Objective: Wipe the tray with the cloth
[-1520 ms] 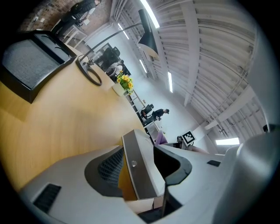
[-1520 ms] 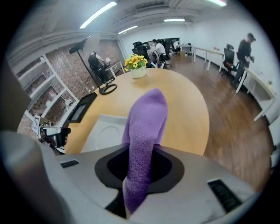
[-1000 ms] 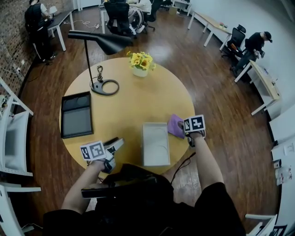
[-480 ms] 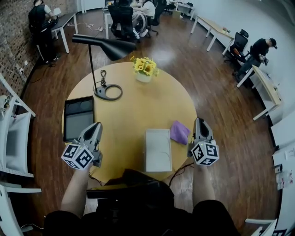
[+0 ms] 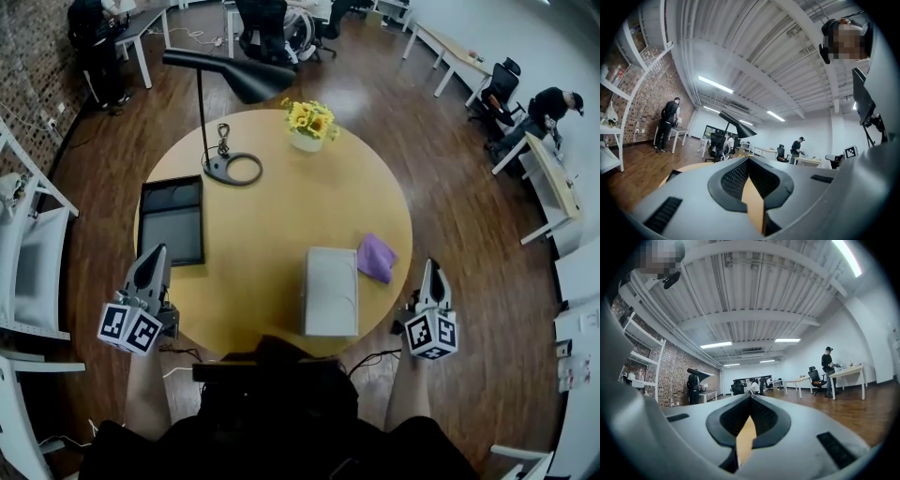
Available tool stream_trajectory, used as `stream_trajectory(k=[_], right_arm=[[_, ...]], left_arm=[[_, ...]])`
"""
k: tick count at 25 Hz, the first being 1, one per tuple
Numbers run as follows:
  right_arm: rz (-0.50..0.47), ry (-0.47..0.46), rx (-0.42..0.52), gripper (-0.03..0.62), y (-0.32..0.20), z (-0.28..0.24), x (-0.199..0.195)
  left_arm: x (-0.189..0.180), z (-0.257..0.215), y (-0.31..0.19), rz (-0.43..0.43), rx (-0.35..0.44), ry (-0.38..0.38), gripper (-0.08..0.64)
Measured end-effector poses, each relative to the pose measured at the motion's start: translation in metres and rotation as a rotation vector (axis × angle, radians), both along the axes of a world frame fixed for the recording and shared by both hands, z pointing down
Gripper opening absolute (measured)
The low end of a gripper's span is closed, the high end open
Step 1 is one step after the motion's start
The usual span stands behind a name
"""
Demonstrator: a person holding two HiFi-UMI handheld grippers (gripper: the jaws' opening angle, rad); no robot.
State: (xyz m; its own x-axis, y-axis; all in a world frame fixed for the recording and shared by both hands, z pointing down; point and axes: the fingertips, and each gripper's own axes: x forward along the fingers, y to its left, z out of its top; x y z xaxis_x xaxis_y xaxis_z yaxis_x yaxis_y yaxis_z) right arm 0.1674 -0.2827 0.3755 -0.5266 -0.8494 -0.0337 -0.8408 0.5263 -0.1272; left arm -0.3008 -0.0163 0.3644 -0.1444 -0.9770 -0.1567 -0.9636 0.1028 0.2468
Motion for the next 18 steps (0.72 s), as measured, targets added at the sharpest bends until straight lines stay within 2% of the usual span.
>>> stream_trajectory(k=[5, 10, 14, 18], right_arm=[[0.027, -0.015, -0.017, 0.001, 0.008, 0.003, 0.006], [0.012, -0.018, -0.004, 0.0, 0.015, 0.004, -0.008], [0.017, 0.015, 0.019, 0.0, 0.017, -0.002, -0.007], [0.018, 0.017, -0.007, 0.001, 0.027, 0.003, 0.0]], left_arm=[[-0.003, 0.0, 0.024, -0.038, 0.04, 0.035, 0.003], [-0.01, -0.005, 0.038, -0.067, 0.09, 0.048, 0.003], [-0.015, -0.009, 0.051, -0.091, 0.087, 0.024, 0.003], [-0.013, -0.004, 0.065, -0.091, 0.078, 0.053, 0.003]])
